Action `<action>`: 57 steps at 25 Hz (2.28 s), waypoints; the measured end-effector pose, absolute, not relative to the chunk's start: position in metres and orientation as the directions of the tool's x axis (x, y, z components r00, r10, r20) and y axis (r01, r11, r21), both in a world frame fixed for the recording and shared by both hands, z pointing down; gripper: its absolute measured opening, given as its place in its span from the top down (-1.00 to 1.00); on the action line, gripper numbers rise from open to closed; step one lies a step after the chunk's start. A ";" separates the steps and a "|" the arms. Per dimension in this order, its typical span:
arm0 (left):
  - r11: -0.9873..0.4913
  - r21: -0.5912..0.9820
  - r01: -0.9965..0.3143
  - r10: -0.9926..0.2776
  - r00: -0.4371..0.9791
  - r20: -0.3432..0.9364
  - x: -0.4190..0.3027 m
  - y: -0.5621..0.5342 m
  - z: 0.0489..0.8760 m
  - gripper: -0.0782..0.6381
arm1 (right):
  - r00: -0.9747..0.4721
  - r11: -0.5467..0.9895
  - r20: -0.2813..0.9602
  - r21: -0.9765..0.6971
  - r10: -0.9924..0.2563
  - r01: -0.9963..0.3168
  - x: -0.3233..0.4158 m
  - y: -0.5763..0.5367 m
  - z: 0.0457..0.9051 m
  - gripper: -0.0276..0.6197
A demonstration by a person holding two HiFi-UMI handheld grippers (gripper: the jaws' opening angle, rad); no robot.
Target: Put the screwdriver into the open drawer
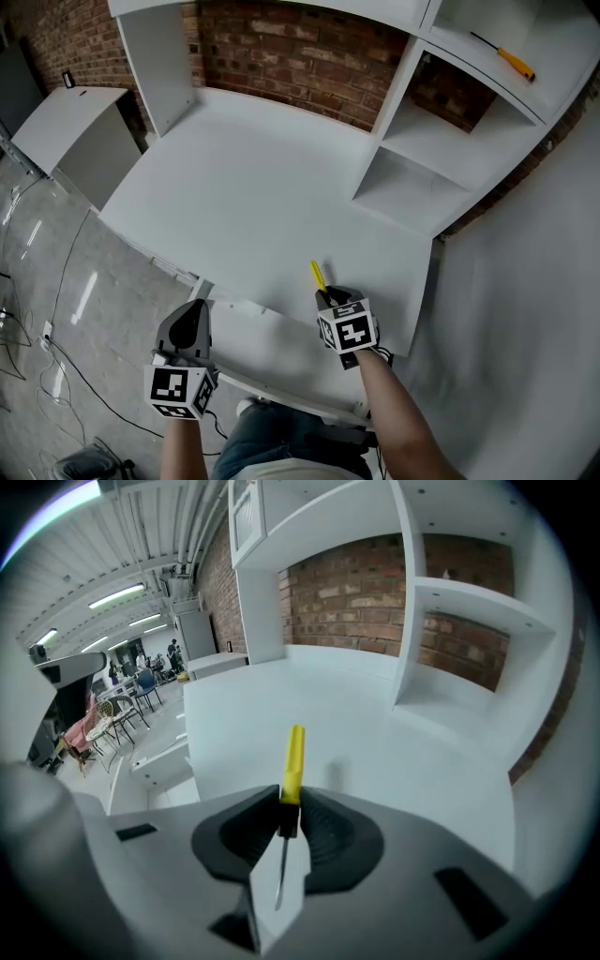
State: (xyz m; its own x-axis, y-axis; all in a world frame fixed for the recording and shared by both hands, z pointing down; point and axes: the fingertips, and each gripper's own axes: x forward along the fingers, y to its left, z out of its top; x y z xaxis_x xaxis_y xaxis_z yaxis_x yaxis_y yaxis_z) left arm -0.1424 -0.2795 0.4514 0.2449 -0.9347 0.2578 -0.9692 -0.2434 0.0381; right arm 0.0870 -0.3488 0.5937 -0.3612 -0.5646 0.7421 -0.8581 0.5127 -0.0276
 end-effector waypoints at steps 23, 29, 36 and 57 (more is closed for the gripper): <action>-0.472 0.084 -0.878 -0.866 0.479 0.141 -0.133 -0.227 0.410 0.75 | -0.196 0.261 0.538 0.047 -0.820 -0.964 0.128 -0.208 0.454 0.67; -0.437 0.086 -0.896 -0.879 0.445 0.171 -0.149 -0.216 0.418 0.75 | -0.291 0.341 0.595 -0.030 -0.749 -0.940 0.095 -0.196 0.491 0.67; -0.372 0.093 -0.924 -0.893 0.383 0.235 -0.177 -0.202 0.446 0.75 | -0.397 0.492 0.672 -0.056 -0.626 -0.869 0.040 -0.195 0.543 0.67; -0.242 0.076 -0.967 -0.886 0.252 0.388 -0.234 -0.176 0.503 0.74 | -0.382 0.712 0.900 -0.127 -0.210 -0.690 -0.032 -0.205 0.718 0.67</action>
